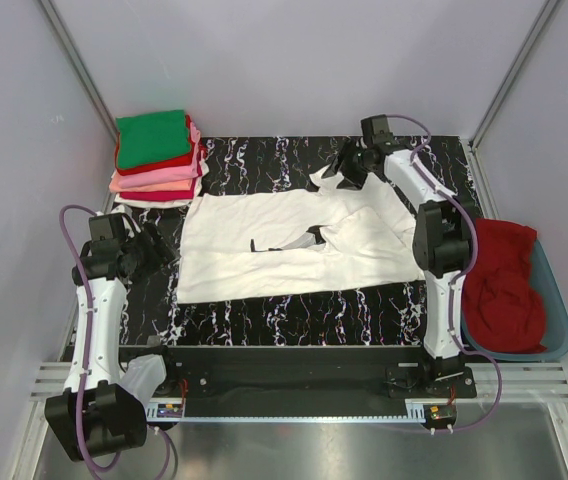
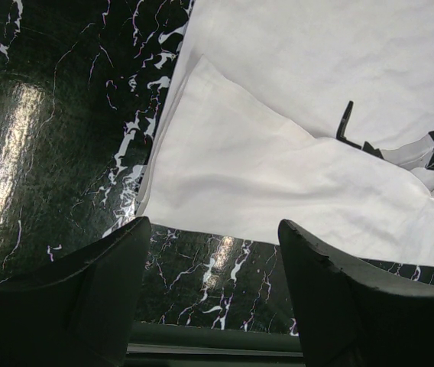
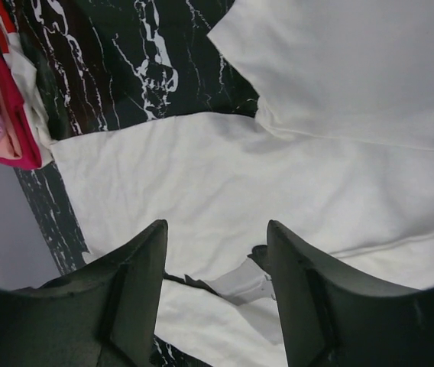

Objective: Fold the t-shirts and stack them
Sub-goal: Fold the tshirt

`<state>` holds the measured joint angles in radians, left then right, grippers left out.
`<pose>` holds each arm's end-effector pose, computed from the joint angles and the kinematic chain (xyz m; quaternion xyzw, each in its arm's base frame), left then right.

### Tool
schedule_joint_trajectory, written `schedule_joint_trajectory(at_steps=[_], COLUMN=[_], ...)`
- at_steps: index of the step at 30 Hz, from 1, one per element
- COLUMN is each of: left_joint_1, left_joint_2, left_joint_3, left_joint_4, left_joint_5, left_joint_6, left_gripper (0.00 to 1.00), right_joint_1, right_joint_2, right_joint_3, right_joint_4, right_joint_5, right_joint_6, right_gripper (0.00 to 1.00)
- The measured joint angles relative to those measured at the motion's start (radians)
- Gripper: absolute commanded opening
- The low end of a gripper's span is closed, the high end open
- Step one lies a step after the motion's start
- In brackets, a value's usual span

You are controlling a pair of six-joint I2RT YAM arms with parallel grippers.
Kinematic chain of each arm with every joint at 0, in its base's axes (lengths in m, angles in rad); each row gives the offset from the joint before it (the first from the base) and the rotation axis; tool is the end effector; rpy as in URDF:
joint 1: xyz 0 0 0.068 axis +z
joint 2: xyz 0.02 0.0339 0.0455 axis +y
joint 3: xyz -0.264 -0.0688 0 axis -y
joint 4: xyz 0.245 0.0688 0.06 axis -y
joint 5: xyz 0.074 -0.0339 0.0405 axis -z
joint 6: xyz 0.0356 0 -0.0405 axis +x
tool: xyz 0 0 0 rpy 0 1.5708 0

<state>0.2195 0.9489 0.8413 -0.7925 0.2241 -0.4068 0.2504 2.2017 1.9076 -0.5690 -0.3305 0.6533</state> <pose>0.1811 0.0323 0.2763 -0.2541 0.9041 -0.1357 0.3157 0.4792 0.1345 0.2313 0.1293 0.9180 0.2881 0.2401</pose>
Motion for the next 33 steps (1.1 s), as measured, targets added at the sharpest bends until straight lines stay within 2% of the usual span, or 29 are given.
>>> schedule_joint_trajectory(at_steps=[3, 11, 16, 21, 27, 33], left_joint_1=[0.000, -0.002, -0.008, -0.014, -0.016, -0.016], left_joint_2=[0.000, 0.009, 0.017, 0.017, 0.018, 0.024], left_joint_3=[0.000, -0.001, -0.001, -0.001, -0.001, -0.001], left_joint_4=[0.000, 0.001, 0.000, 0.000, 0.000, 0.000], left_joint_5=[0.000, 0.000, 0.000, 0.000, 0.000, 0.000], left_joint_6=[0.000, 0.000, 0.000, 0.000, 0.000, 0.000], left_gripper=[0.72, 0.72, 0.72, 0.72, 0.72, 0.72], right_joint_1=[-0.037, -0.156, -0.194, -0.192, -0.191, -0.176], right_joint_2=[0.037, 0.338, 0.447, 0.636, 0.670, 0.689], right_joint_3=[0.102, 0.645, 0.698, 0.829, 0.840, 0.849], right_joint_4=[-0.078, -0.151, -0.096, -0.050, 0.044, 0.081], right_joint_5=[0.014, 0.081, 0.150, 0.179, 0.144, 0.089], right_joint_6=[-0.046, -0.154, -0.178, -0.164, -0.098, -0.062], right_gripper=[0.63, 0.64, 0.69, 0.71, 0.69, 0.62])
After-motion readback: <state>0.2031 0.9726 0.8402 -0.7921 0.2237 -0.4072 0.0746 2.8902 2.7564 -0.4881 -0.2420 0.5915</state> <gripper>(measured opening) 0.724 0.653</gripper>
